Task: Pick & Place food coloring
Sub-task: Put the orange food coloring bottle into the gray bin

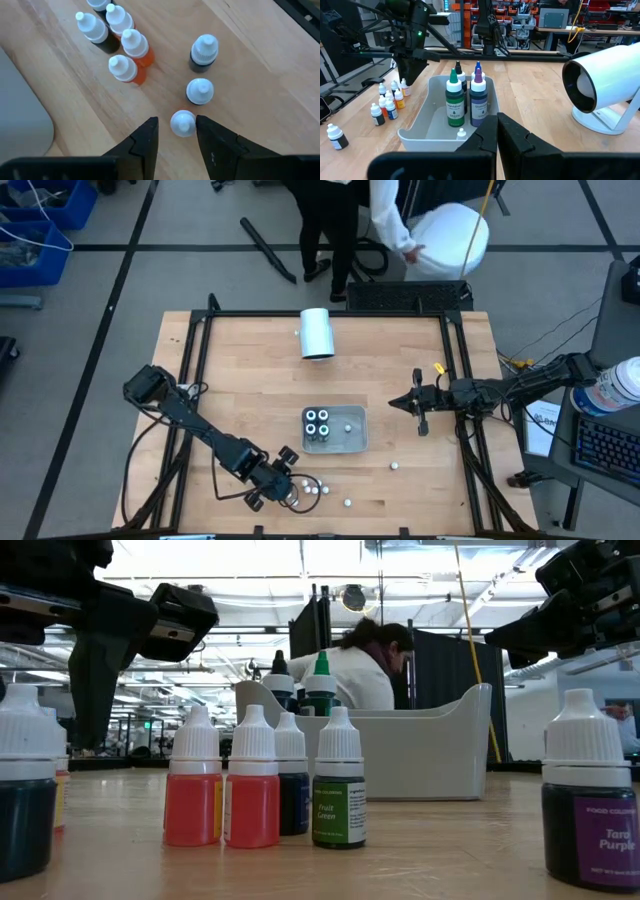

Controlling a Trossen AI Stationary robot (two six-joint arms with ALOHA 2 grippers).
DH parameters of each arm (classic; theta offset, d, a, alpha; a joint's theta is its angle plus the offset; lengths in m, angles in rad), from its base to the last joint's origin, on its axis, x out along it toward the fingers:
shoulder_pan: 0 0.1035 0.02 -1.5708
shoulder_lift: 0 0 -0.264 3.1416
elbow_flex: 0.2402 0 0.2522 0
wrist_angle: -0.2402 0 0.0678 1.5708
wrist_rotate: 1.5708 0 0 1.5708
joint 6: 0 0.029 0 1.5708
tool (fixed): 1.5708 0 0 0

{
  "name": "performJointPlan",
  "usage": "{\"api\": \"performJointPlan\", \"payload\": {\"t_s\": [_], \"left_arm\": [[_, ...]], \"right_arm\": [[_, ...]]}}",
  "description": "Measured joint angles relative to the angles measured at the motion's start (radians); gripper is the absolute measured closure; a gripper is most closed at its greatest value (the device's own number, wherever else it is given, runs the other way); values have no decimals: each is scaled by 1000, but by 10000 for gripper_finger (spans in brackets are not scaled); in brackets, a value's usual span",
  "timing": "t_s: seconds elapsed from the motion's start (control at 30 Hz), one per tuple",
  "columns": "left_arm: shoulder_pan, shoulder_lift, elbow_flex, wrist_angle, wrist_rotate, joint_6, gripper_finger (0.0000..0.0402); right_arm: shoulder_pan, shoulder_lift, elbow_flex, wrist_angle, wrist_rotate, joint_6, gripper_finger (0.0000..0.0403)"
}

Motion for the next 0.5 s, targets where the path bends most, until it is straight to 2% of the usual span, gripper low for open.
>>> {"api": "performJointPlan", "payload": {"t_s": [0.5], "left_arm": [[0,0,0,0,1,-7,266]], "right_arm": [[0,0,0,0,0,0,402]]}}
